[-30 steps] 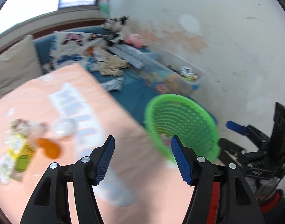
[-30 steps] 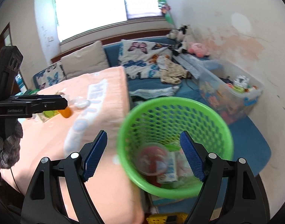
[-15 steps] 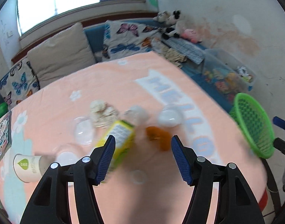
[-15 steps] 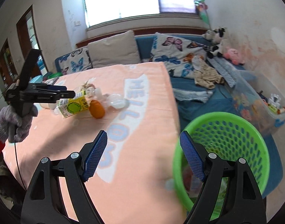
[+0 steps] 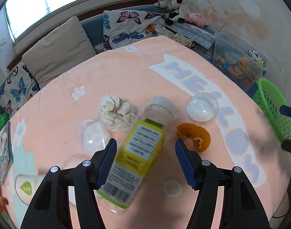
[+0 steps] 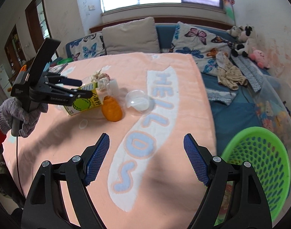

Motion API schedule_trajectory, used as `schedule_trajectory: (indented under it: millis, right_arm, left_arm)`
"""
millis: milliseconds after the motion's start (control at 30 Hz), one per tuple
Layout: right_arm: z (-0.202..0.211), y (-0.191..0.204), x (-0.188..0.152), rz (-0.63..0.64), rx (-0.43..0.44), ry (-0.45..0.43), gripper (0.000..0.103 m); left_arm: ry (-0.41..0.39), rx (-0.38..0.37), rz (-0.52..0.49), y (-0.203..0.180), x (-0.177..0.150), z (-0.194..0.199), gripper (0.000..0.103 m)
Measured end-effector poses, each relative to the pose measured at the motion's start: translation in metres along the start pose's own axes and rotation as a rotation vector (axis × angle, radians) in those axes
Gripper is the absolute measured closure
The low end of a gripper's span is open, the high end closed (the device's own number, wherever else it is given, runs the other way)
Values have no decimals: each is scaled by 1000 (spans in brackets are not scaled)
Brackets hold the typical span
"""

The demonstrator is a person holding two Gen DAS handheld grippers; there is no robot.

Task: Collect trash
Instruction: 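Grasp the juice bottle with left while right grasps the orange peel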

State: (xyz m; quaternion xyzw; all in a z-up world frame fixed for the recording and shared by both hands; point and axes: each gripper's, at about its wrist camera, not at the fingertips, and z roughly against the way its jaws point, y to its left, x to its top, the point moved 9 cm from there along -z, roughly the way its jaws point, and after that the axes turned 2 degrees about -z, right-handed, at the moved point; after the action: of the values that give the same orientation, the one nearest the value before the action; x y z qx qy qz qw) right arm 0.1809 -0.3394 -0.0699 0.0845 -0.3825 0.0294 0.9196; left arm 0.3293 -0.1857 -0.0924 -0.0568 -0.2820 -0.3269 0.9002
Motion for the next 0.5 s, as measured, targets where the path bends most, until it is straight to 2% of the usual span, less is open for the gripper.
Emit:
schedule_trajectory:
  millis: [300, 500]
  right_arm:
    - [-21, 17, 0, 28, 30, 36, 23]
    - [-31, 25, 1, 39, 43, 47, 30]
  left_arm:
    - [63, -23, -21, 2, -3, -27, 43]
    - [28, -22, -2, -3, -5, -27, 52]
